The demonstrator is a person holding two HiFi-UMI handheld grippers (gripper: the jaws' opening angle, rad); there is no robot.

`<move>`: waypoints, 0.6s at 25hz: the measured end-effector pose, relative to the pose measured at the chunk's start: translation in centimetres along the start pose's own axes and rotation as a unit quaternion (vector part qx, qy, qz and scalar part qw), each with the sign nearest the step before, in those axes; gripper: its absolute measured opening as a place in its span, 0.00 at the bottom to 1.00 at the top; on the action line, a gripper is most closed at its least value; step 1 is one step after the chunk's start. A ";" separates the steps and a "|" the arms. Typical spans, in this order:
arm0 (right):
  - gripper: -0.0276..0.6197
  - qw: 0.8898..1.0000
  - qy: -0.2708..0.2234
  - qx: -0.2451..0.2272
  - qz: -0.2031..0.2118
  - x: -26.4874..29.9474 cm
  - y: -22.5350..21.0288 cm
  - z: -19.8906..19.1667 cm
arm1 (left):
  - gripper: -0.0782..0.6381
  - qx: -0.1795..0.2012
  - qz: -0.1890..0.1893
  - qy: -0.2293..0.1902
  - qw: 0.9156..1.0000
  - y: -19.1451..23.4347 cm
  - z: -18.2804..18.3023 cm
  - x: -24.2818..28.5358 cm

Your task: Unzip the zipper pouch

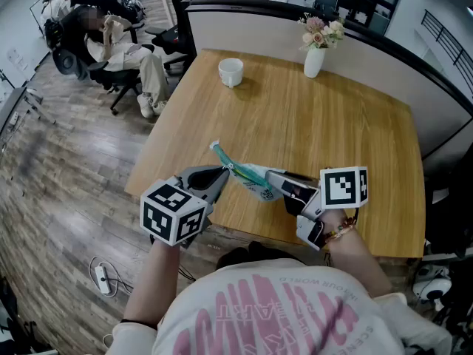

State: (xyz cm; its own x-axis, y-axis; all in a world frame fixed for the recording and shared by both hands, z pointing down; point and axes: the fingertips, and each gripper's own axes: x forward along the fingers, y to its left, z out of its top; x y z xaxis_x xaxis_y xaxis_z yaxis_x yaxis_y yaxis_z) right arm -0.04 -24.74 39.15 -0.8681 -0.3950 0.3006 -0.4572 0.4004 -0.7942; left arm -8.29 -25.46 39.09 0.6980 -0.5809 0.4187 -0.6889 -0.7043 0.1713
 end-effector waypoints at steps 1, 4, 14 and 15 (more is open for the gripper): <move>0.05 1.000 0.001 0.000 0.000 0.0 0.0 0.0 | 0.11 0.001 0.003 0.000 1.000 0.2 0.0 -0.1; 0.05 1.000 0.001 -0.001 -0.002 -0.2 0.0 0.0 | 0.11 -0.002 0.013 -0.003 1.000 0.7 0.0 -0.4; 0.05 1.000 -0.005 -0.003 -0.013 -0.9 -0.4 0.3 | 0.11 -0.010 0.039 -0.010 0.999 2.5 0.2 -1.6; 0.05 1.000 -0.006 -0.003 -0.014 -1.0 -0.4 0.3 | 0.11 -0.007 0.041 -0.010 0.999 2.6 0.3 -1.7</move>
State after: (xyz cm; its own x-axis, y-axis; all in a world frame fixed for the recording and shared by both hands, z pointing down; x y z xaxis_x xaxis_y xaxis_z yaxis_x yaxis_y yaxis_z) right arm 1.03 -24.76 39.00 -0.8523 -0.4161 0.3170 -0.4830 0.3933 -0.7823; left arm -11.22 -26.42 38.59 0.6423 -0.6449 0.4142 -0.7470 -0.6478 0.1498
